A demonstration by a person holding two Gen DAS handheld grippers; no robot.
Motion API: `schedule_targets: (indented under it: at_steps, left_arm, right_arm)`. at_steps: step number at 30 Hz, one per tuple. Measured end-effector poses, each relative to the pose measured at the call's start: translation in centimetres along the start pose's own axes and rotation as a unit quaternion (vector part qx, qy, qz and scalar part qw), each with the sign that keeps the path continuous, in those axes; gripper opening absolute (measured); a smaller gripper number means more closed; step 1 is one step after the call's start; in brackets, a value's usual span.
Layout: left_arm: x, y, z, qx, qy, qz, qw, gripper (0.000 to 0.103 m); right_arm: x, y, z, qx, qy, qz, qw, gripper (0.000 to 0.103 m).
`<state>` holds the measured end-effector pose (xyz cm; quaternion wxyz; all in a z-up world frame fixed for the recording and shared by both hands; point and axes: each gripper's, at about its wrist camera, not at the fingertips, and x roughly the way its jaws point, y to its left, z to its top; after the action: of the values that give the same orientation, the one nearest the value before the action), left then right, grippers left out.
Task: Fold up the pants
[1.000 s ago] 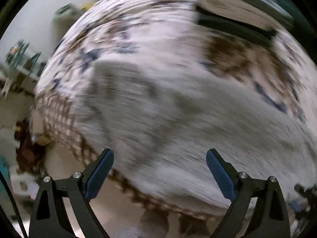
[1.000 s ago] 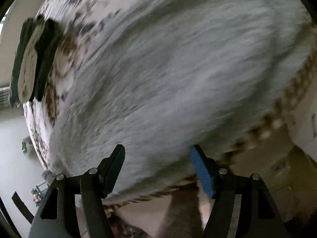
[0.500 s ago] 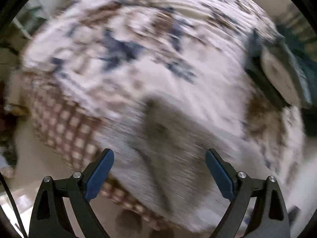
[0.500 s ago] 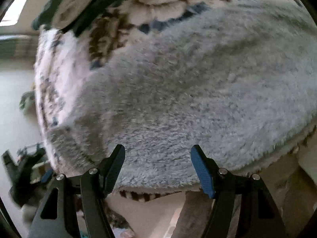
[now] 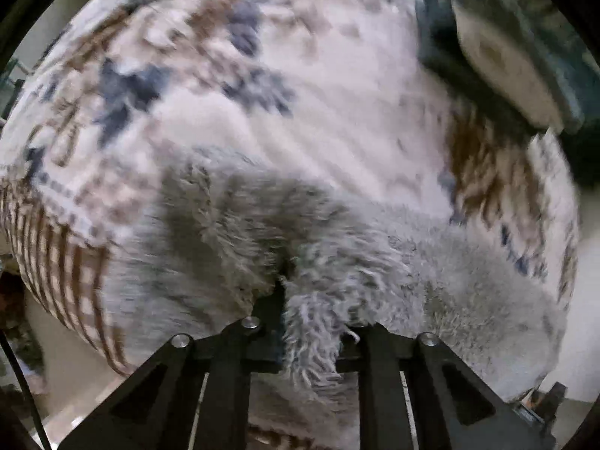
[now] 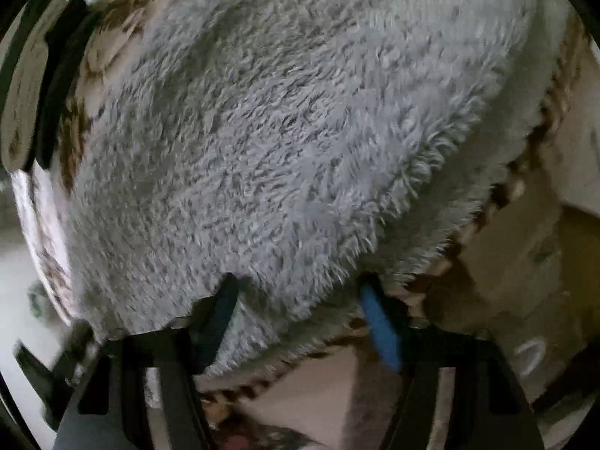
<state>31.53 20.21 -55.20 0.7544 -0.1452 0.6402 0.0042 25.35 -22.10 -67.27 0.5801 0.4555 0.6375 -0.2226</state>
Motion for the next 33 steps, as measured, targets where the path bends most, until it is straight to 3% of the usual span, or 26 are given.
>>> schedule_targets:
  at_steps: [1,5,9,11,13,15,17,18,20,21,22,24,25,27,30,33]
  left_arm:
    - [-1.2,0.8,0.1,-0.007,-0.016,-0.013,0.9998,0.010]
    - [-7.2,3.7,1.3,-0.039,-0.102,-0.068,0.9917,0.009]
    - [-11.5,6.6,2.1,-0.059,-0.179,-0.128,0.9737,0.009]
    - [-11.1,7.5,1.7,-0.049,-0.191,-0.108,0.9743,0.010]
    - [-7.5,8.6,0.6,-0.040,-0.156,-0.069,0.9846,0.010]
    - [-2.8,10.8,-0.7,-0.057,-0.086,-0.046,0.9936,0.010]
    - [-0.3,12.2,-2.1,-0.079,-0.043,-0.039,0.9952,0.011]
    - [0.1,13.0,-2.9,-0.094,-0.036,-0.055,0.9933,0.012]
    - [-0.6,14.1,-3.8,-0.124,-0.040,-0.091,0.9874,0.017]
    - [-1.6,14.7,-4.4,-0.137,-0.051,-0.105,0.9837,0.023]
    - [-2.8,15.1,-5.0,-0.148,-0.067,-0.111,0.9805,0.030]
    - [-5.0,15.7,-6.4,-0.157,-0.101,-0.106,0.9767,0.040]
    - [-6.0,15.9,-7.1,-0.159,-0.121,-0.086,0.9760,0.054]
    - [-6.1,16.2,-8.0,-0.165,-0.128,-0.055,0.9763,0.066]
    - [-2.1,16.1,-8.3,-0.165,-0.067,-0.041,0.9831,0.066]
    - [-0.1,14.3,-8.6,-0.140,-0.041,-0.032,0.9887,0.066]
  right_arm:
    - [-0.1,-0.3,0.0,0.003,-0.009,0.011,1.000,0.007]
    - [-2.6,0.4,-0.7,-0.002,-0.066,0.063,0.996,0.006]
    - [-7.5,2.4,-2.5,-0.056,-0.137,0.135,0.980,0.006]
    - [-8.4,3.4,-3.2,-0.095,-0.153,0.130,0.975,0.006]
    - [-7.0,3.5,-3.3,-0.121,-0.136,0.096,0.979,0.006]
    - [-4.0,2.9,-3.1,-0.116,-0.102,0.060,0.986,0.006]
    - [-1.1,2.0,-2.8,-0.102,-0.061,0.030,0.992,0.009]
    - [0.1,1.5,-2.5,-0.092,-0.033,0.031,0.995,0.011]
    - [1.2,0.9,-2.4,-0.084,-0.001,0.039,0.996,0.018]
    - [1.1,0.7,-2.6,-0.084,0.002,0.047,0.995,0.026]
    - [0.9,0.6,-2.9,-0.089,0.002,0.055,0.995,0.040]
    - [0.6,0.4,-3.6,-0.100,0.002,0.057,0.993,0.055]
    - [0.6,0.0,-3.9,-0.101,0.003,0.061,0.993,0.055]
    - [0.9,0.1,-4.6,-0.102,0.013,0.056,0.993,0.055]
    - [1.5,0.0,-5.8,-0.096,0.020,0.044,0.994,0.055]
    - [1.2,0.9,-6.9,-0.100,0.017,0.035,0.994,0.055]
